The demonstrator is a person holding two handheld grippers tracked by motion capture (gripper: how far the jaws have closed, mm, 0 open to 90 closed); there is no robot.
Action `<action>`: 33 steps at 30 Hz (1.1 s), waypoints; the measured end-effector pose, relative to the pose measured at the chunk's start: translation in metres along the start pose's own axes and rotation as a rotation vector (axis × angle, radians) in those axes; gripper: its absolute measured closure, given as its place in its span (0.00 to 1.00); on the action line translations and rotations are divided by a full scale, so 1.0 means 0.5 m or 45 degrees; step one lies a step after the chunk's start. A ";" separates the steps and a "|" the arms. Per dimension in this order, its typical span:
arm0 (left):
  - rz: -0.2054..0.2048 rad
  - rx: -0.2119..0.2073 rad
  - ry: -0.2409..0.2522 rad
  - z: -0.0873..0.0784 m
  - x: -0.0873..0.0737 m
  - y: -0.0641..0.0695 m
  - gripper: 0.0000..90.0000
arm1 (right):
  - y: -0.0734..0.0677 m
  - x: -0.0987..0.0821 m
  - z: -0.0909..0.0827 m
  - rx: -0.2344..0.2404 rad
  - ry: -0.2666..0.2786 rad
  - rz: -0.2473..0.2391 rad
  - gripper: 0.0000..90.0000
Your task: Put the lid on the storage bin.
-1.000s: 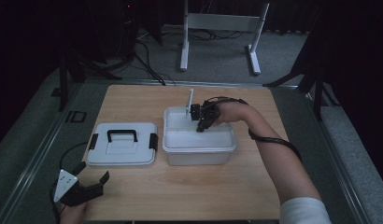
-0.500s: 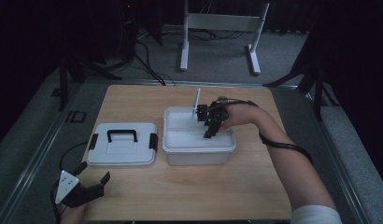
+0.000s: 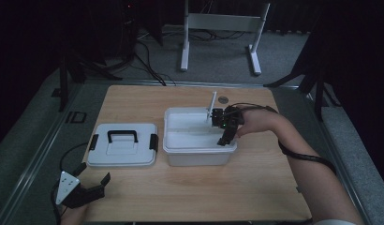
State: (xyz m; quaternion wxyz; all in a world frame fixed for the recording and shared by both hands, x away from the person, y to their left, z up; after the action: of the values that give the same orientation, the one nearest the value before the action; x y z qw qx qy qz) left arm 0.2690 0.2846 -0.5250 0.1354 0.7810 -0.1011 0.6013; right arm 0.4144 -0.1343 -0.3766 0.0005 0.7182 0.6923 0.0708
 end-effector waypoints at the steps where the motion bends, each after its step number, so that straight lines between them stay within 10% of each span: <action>1: -0.003 0.002 0.002 0.000 0.000 0.000 0.03 | -0.004 -0.012 -0.008 -0.013 0.003 -0.001 0.33; 19: -0.006 0.015 -0.032 0.004 -0.001 -0.002 0.03 | -0.057 -0.146 -0.047 -0.079 0.064 0.123 0.26; 33: 0.051 -0.041 -0.152 0.010 -0.006 0.006 0.03 | -0.122 -0.222 0.028 -0.026 0.122 0.194 0.25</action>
State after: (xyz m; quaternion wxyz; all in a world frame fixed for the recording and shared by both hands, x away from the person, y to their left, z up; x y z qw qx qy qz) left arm 0.2720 0.2798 -0.5288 0.1296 0.8110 -0.1343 0.5545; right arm 0.3519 -0.2408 -0.4075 -0.0308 0.7644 0.6342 0.1121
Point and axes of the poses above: each handheld gripper's, and its own axes: z roughly forward along the jaws, x roughly out of its top, y roughly to its right, the point moved 6 cm from there along z, roughly forward along the jaws, and after that the axes turned 5 degrees about -z, right-handed, at the moved point
